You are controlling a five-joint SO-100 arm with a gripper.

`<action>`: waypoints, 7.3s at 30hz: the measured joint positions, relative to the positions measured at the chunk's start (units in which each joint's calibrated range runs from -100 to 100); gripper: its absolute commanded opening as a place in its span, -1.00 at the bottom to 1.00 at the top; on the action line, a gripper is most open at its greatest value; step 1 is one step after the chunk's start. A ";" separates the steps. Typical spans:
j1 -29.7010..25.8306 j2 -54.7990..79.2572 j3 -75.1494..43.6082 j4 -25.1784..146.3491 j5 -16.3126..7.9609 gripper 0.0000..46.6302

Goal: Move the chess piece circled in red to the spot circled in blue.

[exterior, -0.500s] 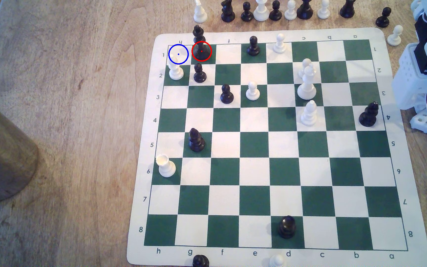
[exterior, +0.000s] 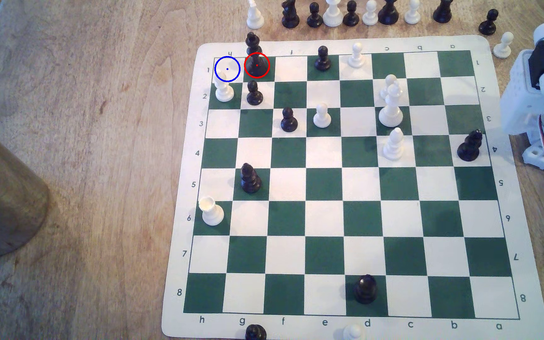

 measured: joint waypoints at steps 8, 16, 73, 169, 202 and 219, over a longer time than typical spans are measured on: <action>6.42 0.59 -9.94 30.12 -0.05 -0.99; 9.37 0.42 -13.38 55.30 -0.20 -0.77; 8.92 105.57 -80.34 71.16 -10.70 -0.13; 8.48 117.55 -86.40 67.33 -11.04 -0.39; 8.48 110.60 -90.47 70.92 -11.43 -0.89; 5.97 124.26 -105.83 69.48 -11.04 -0.95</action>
